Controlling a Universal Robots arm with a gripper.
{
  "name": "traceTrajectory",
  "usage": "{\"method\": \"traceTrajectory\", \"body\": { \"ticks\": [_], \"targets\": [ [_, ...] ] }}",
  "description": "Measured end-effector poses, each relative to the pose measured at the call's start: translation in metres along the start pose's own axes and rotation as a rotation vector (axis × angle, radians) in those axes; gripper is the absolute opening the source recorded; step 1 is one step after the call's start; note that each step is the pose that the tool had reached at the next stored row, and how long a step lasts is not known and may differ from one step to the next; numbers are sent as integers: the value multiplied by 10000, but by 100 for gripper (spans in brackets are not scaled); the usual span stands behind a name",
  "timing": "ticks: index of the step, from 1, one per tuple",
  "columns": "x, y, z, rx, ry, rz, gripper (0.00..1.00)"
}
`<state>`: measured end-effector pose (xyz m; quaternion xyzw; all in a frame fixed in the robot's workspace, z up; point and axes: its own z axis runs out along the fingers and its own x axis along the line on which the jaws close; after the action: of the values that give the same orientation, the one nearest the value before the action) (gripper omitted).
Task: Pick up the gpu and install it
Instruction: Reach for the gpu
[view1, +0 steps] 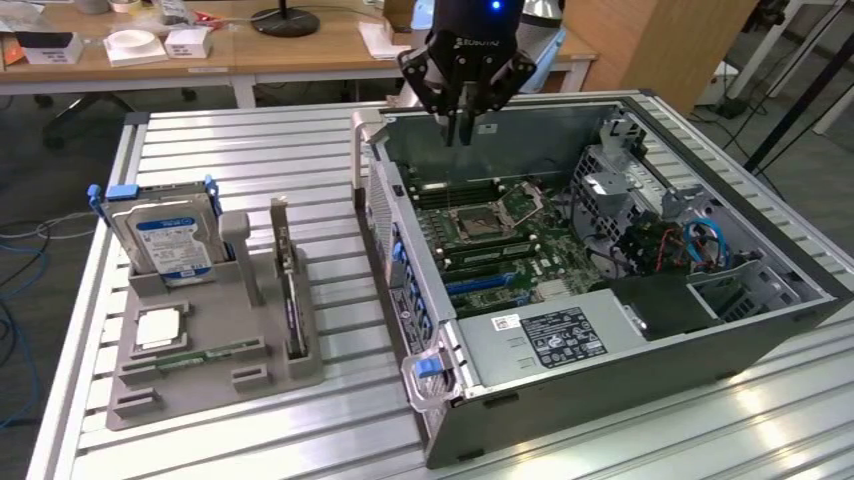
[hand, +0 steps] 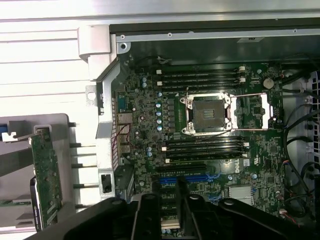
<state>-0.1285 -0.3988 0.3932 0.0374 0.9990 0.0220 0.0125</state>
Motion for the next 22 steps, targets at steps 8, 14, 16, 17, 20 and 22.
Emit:
{"method": "traceTrajectory", "body": {
  "ticks": [8,14,16,17,20,22],
  "targets": [
    [0,0,0,0,-1,0,11],
    [0,0,0,0,-1,0,11],
    [0,0,0,0,-1,0,11],
    [0,0,0,0,-1,0,11],
    [10,-1,1,-1,-3,2,11],
    [36,-3,-1,0,-2,0,11]
  ]
}}
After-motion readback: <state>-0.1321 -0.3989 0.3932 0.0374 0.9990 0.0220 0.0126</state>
